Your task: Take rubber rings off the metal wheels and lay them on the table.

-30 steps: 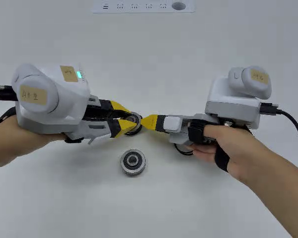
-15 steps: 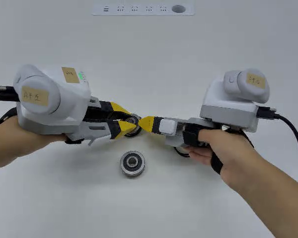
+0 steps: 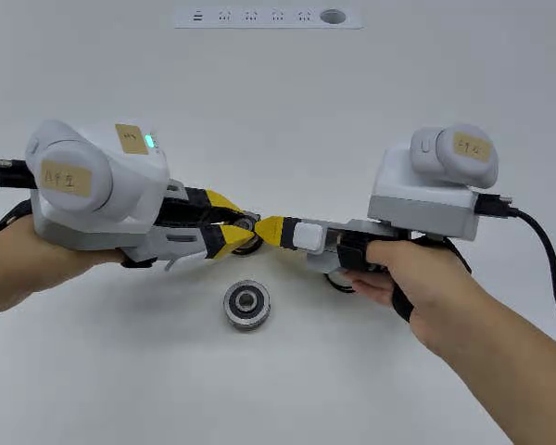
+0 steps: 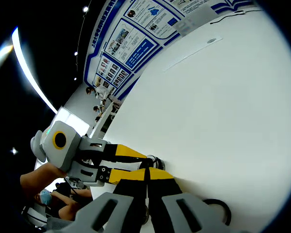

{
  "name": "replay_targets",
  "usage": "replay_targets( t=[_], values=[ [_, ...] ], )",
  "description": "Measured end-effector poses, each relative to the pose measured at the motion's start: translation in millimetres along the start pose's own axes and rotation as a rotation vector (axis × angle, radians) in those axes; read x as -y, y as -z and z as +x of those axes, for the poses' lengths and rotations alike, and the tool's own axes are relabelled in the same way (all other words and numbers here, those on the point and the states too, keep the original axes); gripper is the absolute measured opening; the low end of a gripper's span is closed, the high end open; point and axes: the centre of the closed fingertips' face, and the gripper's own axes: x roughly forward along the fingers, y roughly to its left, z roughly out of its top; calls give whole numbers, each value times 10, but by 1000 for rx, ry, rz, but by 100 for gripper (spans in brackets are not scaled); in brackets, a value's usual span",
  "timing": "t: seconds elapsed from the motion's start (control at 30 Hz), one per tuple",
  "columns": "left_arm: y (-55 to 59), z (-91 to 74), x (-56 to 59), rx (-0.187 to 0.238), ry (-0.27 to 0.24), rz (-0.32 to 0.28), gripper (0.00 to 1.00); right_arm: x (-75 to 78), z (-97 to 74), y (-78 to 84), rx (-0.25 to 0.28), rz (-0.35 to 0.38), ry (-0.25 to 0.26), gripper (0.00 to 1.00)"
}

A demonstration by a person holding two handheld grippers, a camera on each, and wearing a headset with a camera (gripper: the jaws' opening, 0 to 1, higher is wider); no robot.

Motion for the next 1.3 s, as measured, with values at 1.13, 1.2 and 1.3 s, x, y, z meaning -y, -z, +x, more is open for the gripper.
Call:
replay_targets(
  t=[1.13, 1.2, 1.3],
  values=[
    [-3, -2, 4, -4, -1, 5, 13, -117, -46, -15, -3, -33, -48, 0],
    [-4, -3, 6, -4, -2, 5, 13, -120, -52, -18, -2, -33, -52, 0],
    [-4, -3, 7, -5, -2, 6, 13, -121, -62, -17, 5, 3, -55, 0]
  ],
)
